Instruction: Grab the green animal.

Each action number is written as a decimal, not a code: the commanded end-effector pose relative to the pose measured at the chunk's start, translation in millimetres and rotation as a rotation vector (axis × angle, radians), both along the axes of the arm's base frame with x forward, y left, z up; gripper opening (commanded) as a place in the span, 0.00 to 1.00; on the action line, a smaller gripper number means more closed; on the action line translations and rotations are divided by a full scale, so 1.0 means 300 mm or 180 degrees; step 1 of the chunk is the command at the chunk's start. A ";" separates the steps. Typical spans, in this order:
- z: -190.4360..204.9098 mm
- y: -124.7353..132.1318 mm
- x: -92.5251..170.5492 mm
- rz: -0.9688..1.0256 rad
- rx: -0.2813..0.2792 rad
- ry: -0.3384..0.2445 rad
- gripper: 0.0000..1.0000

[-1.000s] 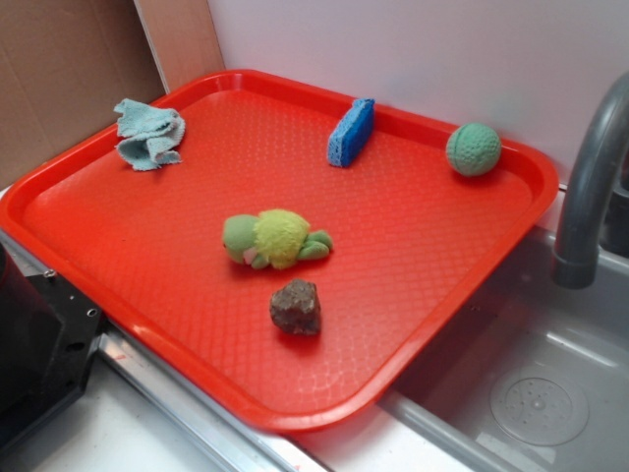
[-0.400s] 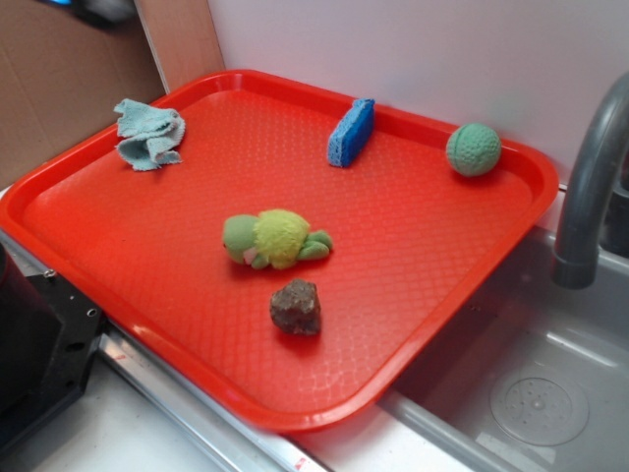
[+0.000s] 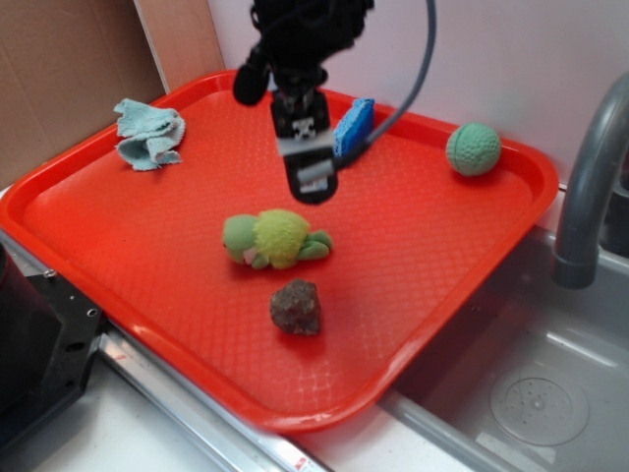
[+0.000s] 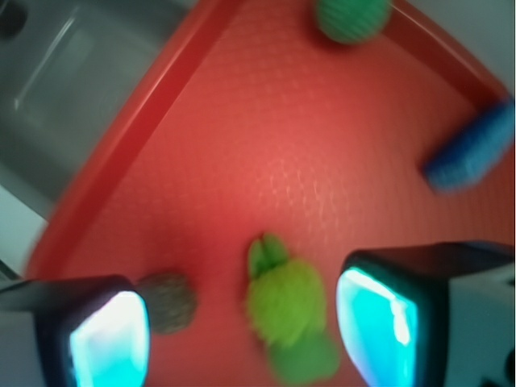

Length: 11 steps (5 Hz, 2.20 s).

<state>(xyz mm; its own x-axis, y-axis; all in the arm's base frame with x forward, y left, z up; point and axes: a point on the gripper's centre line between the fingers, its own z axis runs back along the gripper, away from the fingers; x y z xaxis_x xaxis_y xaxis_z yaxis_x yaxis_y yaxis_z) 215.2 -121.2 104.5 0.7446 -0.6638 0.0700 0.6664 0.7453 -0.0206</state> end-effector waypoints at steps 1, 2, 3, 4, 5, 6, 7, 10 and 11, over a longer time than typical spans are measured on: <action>-0.046 -0.004 -0.153 -0.1131 -0.0015 -0.0031 1.00; -0.067 0.087 -0.161 -0.1064 0.0009 -0.0057 1.00; -0.106 0.137 -0.184 -0.1045 0.0023 -0.0029 1.00; -0.184 0.125 -0.202 -0.1108 0.0016 0.0117 1.00; -0.251 0.090 -0.135 -0.1280 0.0141 0.0476 1.00; -0.259 0.107 -0.088 -0.1153 0.0168 0.0555 0.00; -0.248 0.123 -0.080 -0.1039 0.0154 0.0593 0.00; 0.146 0.224 -0.164 -0.0817 0.0703 -0.0291 0.00; 0.292 0.329 -0.177 -0.0405 0.0734 -0.0233 0.00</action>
